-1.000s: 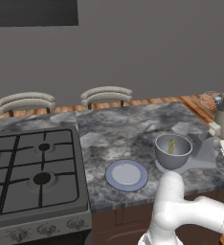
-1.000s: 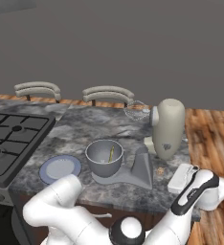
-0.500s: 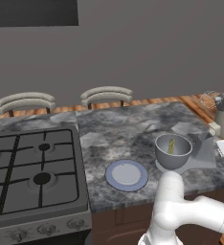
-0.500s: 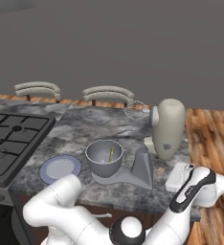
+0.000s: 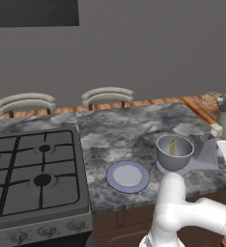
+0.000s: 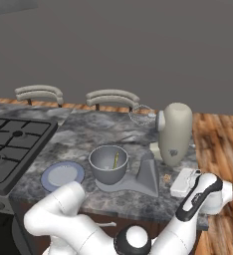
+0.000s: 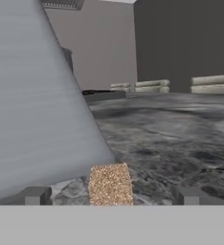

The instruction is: Add butter and sugar cubes to the stand mixer bowl and then turn on the stand mixer to begin making frosting.

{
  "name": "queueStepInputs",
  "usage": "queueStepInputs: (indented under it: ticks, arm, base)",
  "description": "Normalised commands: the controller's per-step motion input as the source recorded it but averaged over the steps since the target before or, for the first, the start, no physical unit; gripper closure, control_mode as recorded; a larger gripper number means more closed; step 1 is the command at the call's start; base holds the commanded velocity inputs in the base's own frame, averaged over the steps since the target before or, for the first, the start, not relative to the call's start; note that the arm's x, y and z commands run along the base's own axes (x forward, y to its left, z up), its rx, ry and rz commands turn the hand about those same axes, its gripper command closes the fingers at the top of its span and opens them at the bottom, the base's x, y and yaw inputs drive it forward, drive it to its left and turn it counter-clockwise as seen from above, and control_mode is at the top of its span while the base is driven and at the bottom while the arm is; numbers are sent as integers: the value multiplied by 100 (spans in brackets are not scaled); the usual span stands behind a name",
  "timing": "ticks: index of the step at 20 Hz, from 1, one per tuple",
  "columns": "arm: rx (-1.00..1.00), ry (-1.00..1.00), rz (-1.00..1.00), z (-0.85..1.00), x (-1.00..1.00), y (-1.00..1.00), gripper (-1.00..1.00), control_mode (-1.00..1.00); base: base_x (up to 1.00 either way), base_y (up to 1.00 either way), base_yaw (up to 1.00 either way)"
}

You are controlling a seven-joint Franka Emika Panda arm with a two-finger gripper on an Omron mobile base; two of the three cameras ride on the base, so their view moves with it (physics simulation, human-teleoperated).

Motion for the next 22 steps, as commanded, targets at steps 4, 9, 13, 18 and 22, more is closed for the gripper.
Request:
queueStepInputs:
  ticks: [4, 9, 13, 18, 22]
  arm:
    - [2, 1, 1, -28, 11, 10, -100, -100]
    - [1, 1, 3, -34, 0, 26, -100, -100]
    - [0, 0, 3, -35, 0, 33, -100, -100]
    - [2, 0, 4, -36, -1, 35, -100, -100]
    - [4, 0, 3, -37, 0, 35, -100, -100]
  base:
    - [0, 0, 0]
    - [0, 0, 0]
    - [0, 0, 0]
    - [0, 0, 0]
    - [0, 0, 0]
